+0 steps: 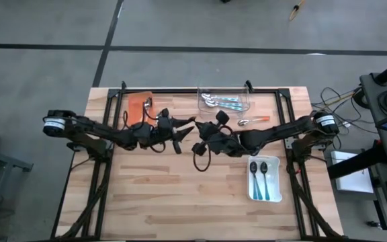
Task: Sort silverware by color (type)
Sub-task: Put the blue spoon into the white bin
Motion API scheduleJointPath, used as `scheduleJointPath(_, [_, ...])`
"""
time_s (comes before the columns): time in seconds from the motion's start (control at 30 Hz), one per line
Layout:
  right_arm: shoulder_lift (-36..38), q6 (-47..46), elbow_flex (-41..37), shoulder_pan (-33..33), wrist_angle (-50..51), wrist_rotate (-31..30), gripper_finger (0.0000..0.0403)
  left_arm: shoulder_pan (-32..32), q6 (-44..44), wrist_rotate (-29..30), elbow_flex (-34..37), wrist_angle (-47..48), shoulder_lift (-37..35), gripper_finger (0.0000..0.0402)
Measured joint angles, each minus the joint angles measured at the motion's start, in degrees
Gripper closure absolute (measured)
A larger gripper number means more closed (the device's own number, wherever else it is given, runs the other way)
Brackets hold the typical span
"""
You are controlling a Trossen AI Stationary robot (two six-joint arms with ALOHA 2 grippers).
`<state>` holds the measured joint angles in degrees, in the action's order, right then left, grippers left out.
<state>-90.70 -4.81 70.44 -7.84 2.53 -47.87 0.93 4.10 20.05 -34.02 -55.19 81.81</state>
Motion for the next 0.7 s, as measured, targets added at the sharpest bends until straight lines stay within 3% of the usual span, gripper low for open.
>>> scheduleJointPath(0.13, [0.00, -4.62, 5.81, 0.39, 13.74, 2.36, 0.0394, 0.02, -4.31, 0.07, 0.00, 6.15, -3.32, 0.0253])
scheduleJointPath(0.37, [0.04, -17.05, 14.91, 3.29, 35.64, 14.47, 0.0394, 0.02, -10.77, 2.96, 0.02, 16.59, -9.52, 0.0238])
scheduleJointPath(0.53, [0.07, -25.54, 17.39, 6.75, 43.98, 28.69, 0.0394, -0.02, -14.00, 9.07, 0.02, 20.70, -13.21, 0.0241])
scheduleJointPath(0.7, [0.01, -31.85, 17.40, 9.23, 47.76, 42.26, 0.0394, 0.04, -12.38, 9.22, 0.04, 23.44, -14.57, 0.0242])
